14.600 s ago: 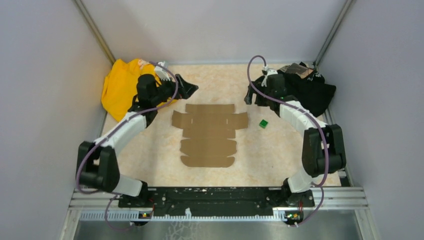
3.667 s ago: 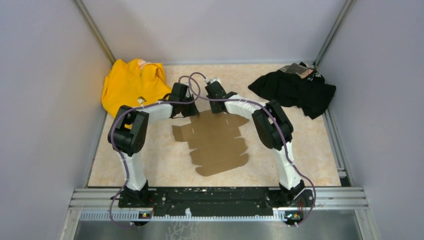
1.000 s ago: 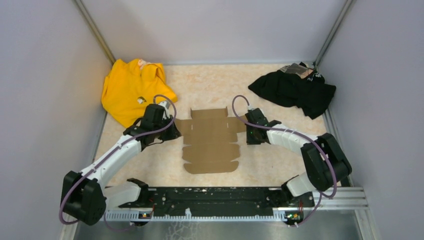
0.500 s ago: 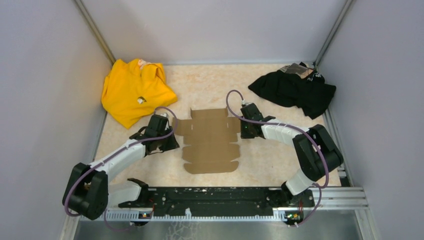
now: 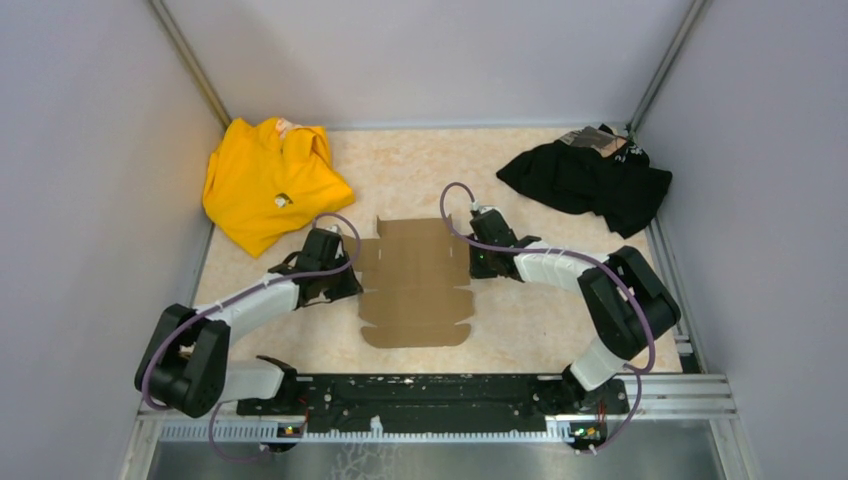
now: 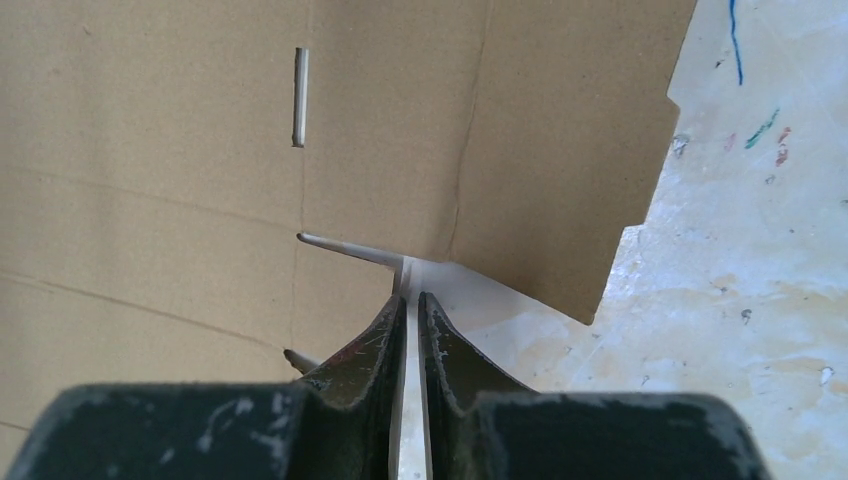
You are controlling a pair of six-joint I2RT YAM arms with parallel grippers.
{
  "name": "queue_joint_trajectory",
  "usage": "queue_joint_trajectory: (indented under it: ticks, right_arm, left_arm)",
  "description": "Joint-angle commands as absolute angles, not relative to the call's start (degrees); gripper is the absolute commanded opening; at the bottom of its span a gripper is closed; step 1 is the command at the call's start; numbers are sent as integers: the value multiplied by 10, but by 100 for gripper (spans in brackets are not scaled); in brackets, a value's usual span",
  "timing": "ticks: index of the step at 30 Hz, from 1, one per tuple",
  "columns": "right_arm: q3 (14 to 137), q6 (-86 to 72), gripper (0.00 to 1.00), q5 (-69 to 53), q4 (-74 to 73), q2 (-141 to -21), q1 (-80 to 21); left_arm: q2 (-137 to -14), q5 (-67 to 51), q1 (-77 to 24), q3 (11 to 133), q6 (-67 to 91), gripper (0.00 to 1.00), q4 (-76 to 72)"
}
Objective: Fold the paper box
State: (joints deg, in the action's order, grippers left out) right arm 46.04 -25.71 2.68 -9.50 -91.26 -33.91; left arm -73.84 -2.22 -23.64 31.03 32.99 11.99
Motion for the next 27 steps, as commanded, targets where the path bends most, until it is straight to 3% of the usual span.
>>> queue_joint_trajectory:
  ticks: [1, 16, 27]
  right_arm:
    - [438, -270, 9, 10, -129, -931, -352]
    - [417, -277, 9, 21, -135, -919, -352]
    - [417, -273, 10, 42, -158, -903, -352]
  left_arm:
    - [-750, -23, -238, 308, 331, 22, 91]
    - [-768, 17, -238, 312, 327, 21, 93]
    - [-725, 45, -238, 296, 332, 38, 150]
